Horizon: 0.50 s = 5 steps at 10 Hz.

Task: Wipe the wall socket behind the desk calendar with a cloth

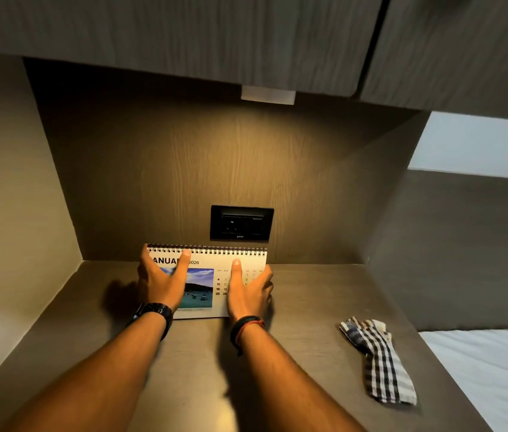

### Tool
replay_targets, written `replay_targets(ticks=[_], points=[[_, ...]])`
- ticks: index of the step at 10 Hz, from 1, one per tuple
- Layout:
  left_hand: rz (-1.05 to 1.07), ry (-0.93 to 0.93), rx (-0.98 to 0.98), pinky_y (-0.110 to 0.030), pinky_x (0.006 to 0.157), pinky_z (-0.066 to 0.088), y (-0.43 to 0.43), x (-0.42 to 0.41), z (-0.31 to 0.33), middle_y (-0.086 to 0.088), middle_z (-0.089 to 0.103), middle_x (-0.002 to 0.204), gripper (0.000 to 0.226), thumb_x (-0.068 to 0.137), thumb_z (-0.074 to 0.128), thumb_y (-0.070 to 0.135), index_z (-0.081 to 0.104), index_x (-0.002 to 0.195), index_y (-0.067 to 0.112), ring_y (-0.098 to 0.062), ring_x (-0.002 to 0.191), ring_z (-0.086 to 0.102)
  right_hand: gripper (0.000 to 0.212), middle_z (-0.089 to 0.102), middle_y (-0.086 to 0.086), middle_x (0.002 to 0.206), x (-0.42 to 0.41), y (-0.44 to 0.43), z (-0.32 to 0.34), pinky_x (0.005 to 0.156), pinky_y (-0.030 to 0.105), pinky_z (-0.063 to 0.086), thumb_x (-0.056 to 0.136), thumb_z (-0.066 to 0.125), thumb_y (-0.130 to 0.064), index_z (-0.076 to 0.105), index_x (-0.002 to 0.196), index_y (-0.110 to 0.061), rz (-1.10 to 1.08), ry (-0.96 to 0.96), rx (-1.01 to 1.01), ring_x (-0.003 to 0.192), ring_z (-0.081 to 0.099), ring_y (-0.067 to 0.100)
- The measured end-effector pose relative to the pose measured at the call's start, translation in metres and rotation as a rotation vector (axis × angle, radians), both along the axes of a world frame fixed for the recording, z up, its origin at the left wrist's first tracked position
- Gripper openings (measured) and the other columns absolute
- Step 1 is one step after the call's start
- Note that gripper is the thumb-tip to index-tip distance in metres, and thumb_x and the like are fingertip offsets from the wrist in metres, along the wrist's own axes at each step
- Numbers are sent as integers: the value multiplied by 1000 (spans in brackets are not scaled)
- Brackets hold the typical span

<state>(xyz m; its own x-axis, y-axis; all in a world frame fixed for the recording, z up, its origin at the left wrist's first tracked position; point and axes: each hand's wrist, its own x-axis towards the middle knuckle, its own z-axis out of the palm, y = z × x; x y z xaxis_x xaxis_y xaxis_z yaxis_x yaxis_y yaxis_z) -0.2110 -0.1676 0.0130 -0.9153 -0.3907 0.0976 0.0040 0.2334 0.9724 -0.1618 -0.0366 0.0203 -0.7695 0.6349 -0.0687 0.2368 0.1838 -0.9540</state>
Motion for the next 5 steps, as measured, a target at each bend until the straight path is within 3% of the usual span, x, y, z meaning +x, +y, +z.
replay_targets(ticks=[1, 2, 3, 4, 5], points=[[-65, -16, 18, -50, 104, 37, -4, -5, -1, -12, 36, 147, 94, 77, 69, 50, 11, 147, 24, -34, 128, 41, 72, 53, 12, 128, -2, 4, -1, 88, 42, 52, 81, 50, -60, 25, 137, -23, 26, -17, -25, 109, 58, 28], [-73, 1, -84, -55, 110, 27, -8, -3, -3, -13, 22, 155, 99, 77, 68, 51, 7, 149, 24, -35, 138, 25, 73, 51, 13, 134, 0, 10, -2, 88, 40, 50, 83, 48, -60, 24, 140, -22, 63, -22, -13, 114, 56, 29], [26, 107, -467, -54, 113, 8, -10, 12, 0, -12, 5, 159, 104, 71, 57, 68, 7, 149, 21, -35, 144, 3, 83, 24, 12, 156, 10, 18, 1, 112, 49, 29, 84, 44, -62, 7, 148, -25, 43, -32, 244, 141, 26, 32], [3, 265, -773, -52, 114, 6, -11, 32, 3, -12, 3, 159, 106, 67, 47, 73, 6, 149, 22, -32, 145, -1, 85, 14, 9, 159, 29, 27, 9, 115, 48, 23, 83, 40, -64, 2, 149, -27, 68, 60, 530, 146, 15, 29], [-64, 343, -915, -50, 115, 6, -2, 59, 12, -10, 2, 160, 103, 69, 43, 76, 3, 149, 24, -30, 145, -2, 85, 13, 9, 160, 49, 36, 24, 115, 48, 23, 81, 36, -65, 0, 149, -28, 129, 122, 696, 146, 13, 28]])
